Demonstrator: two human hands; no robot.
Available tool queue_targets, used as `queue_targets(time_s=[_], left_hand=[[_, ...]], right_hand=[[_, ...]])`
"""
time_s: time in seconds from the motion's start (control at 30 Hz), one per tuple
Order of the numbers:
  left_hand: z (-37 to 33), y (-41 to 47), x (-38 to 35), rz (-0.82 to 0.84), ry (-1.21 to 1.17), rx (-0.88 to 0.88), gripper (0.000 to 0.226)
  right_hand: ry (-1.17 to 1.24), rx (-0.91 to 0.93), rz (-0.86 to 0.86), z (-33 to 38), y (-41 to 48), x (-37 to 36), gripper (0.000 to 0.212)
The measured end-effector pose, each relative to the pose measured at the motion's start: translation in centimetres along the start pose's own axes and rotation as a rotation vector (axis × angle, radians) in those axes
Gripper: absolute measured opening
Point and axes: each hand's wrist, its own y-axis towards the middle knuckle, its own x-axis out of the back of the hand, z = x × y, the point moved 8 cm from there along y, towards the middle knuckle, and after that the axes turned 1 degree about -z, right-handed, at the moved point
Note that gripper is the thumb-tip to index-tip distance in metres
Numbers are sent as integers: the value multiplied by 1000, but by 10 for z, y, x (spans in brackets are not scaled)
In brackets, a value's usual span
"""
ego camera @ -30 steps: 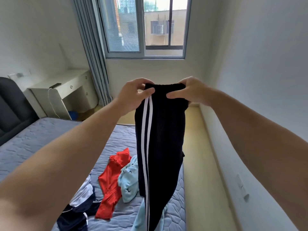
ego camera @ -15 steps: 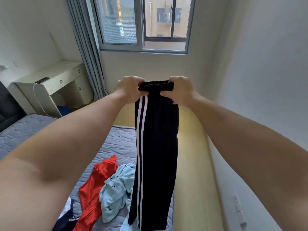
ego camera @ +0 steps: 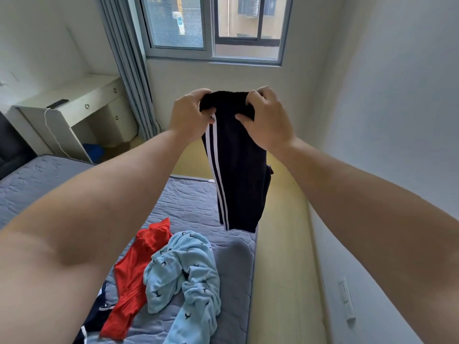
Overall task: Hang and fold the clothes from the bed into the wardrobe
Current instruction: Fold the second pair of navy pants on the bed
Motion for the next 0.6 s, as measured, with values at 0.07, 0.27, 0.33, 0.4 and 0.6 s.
queue_targets(time_s=[0.07,0.27,0.33,0.4,0.6], left_hand=[[13,-23,2,14,-30,43,26],[84,-140,6,79,-225,378,37],[107,-196,10,79,-286,504,38],[134,-260,12,100,-375,660,39],[222,-454,22,101,-538,1104,10]], right_hand=[[-17,24,19,10,-19,-4,33],[-41,49,222,53,-123,-44,37],[24,-13,319,71,-172,-65,44],[96,-115,431,91,-227,-91,57],[71,-353,817,155,-407,-173,49]])
